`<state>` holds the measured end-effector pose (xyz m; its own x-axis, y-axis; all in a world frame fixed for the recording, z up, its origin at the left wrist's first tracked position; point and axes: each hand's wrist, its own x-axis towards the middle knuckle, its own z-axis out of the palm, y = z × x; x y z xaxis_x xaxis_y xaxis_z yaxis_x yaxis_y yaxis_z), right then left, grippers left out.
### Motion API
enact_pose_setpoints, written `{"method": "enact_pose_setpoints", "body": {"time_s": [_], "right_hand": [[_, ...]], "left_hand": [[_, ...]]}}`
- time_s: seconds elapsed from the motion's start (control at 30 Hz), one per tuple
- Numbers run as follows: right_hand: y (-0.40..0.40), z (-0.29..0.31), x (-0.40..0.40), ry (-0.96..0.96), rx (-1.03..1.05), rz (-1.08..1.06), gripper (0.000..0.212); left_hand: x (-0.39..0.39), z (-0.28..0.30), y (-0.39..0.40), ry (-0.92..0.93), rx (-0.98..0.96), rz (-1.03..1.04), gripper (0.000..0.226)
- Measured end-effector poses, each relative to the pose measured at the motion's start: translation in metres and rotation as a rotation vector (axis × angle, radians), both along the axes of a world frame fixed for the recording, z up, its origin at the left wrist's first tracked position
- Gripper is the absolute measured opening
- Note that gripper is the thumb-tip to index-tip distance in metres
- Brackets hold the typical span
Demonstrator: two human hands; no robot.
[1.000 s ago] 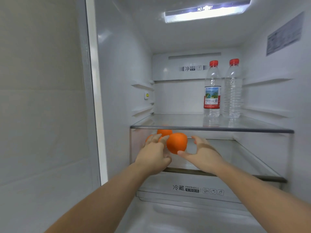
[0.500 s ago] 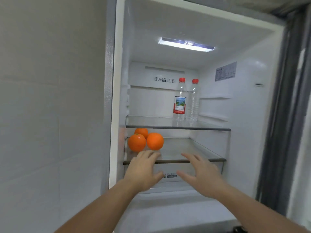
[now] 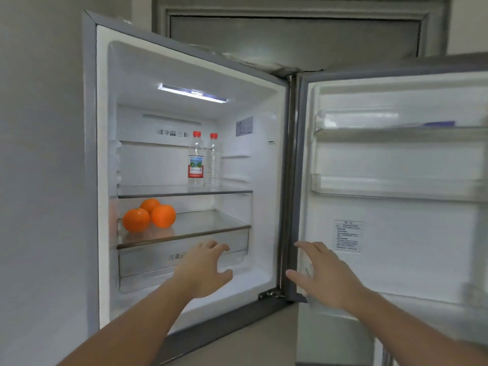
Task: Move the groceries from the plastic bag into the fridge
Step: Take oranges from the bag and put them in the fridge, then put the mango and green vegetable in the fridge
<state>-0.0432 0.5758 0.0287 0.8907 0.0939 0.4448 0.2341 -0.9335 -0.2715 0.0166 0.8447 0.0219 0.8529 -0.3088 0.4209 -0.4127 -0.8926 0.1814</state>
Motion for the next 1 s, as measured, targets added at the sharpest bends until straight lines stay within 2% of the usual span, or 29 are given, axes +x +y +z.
{"method": "enact_pose_setpoints", "body": {"time_s": [0.2,0.53,0.73,1.0], "right_hand": [[-0.105,-0.024,-0.123,0.053,0.051,-0.221,0.067],[-0.243,-0.035,-0.307,0.09,0.203,-0.768,0.068],[-0.269,-0.047,-0.386,0.063,0.259,-1.112,0.068],[-0.249,-0.062,-0.466,0.1,0.222,-1.558,0.071]], "left_hand": [[-0.061,-0.011,-0.117,0.035,0.024,-0.221,0.056],[-0.153,-0.016,-0.343,0.027,-0.005,-0.74,0.054],[-0.196,-0.031,-0.453,0.081,-0.029,-1.089,0.058],[-0.26,-0.057,-0.548,0.136,0.014,-1.458,0.048]]}}
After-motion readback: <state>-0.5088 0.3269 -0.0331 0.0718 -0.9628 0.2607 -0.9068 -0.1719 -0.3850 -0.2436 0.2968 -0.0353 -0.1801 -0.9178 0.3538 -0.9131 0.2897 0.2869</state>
